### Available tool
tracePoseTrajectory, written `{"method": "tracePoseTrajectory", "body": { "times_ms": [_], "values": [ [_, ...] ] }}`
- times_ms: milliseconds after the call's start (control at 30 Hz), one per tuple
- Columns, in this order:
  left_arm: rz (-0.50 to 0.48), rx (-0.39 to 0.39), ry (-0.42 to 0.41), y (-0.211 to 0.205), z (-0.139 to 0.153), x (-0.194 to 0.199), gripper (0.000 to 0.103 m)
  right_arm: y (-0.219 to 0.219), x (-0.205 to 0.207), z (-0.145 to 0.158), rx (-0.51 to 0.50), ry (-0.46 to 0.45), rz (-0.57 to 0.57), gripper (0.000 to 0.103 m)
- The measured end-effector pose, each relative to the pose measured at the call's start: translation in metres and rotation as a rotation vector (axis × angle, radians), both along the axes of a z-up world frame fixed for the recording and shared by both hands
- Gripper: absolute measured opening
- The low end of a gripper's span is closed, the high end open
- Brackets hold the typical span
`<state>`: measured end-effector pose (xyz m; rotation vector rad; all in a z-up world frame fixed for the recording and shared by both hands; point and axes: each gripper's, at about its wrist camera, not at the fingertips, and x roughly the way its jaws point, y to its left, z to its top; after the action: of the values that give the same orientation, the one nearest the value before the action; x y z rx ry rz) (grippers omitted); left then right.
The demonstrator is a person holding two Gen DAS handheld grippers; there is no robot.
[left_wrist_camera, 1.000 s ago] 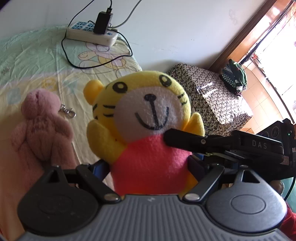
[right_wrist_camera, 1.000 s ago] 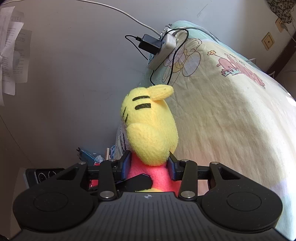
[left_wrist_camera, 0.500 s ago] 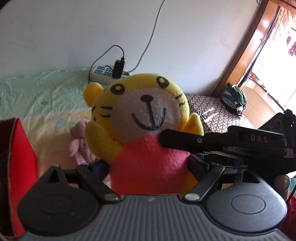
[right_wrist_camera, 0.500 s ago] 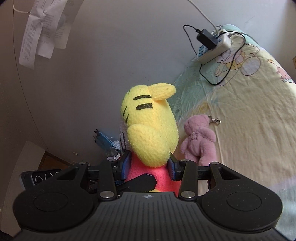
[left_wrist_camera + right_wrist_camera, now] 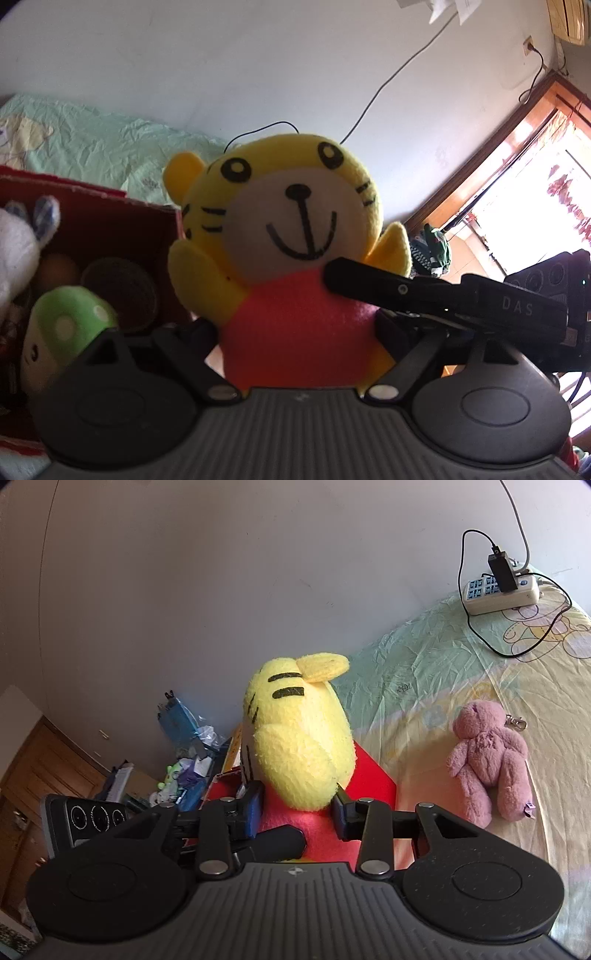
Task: Organize objects
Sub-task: 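Lift the tiger plush and carry it over the red box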
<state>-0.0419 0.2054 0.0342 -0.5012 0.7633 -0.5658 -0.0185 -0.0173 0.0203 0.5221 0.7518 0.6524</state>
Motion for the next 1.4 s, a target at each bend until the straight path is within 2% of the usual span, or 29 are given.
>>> {"method": "tracePoseTrajectory", "body": {
  "times_ms": [200,333,500,600,700,767,900,1000,1200,1300,1400],
  "values": [
    [-0.05,-0.119,0.065,0.049,-0.031,0.019,0.087,0.047,0.0,-0.002,-0.144,-0.015,-0.077,0.039],
    [-0.1,-0.185,0.09,0.066,-0.046,0.031,0.089,0.069,0.0,0.002,-0.223,-0.046,-0.123,0.038],
    [-0.143,-0.211,0.077,0.083,-0.056,0.041,0.092,0.092,-0.003,0.005,-0.277,-0.067,-0.152,0.038],
    [-0.152,-0.176,0.055,0.092,-0.053,0.041,0.093,0.104,-0.005,0.002,-0.269,-0.058,-0.138,0.036],
    [-0.131,-0.06,-0.002,0.102,-0.047,0.035,0.093,0.115,-0.008,-0.007,-0.264,-0.05,-0.152,0.034],
    [-0.151,-0.041,0.003,0.108,-0.047,0.039,0.09,0.119,-0.009,-0.008,-0.286,-0.055,-0.19,0.033],
    [-0.172,0.015,-0.006,0.101,-0.043,0.039,0.091,0.117,-0.018,-0.003,-0.348,-0.064,-0.231,0.032],
    [-0.194,0.062,-0.036,0.097,-0.041,0.026,0.094,0.112,-0.025,0.001,-0.384,-0.07,-0.263,0.031],
    [-0.201,0.148,-0.069,0.088,-0.04,0.027,0.095,0.137,-0.015,-0.009,-0.488,-0.065,-0.215,0.032],
    [-0.212,0.19,-0.082,0.086,-0.04,0.026,0.093,0.141,-0.003,-0.024,-0.493,0.013,-0.19,0.033],
    [-0.218,0.23,-0.094,0.079,-0.039,0.023,0.093,0.135,-0.004,-0.028,-0.464,0.016,-0.189,0.035]
  ]
}}
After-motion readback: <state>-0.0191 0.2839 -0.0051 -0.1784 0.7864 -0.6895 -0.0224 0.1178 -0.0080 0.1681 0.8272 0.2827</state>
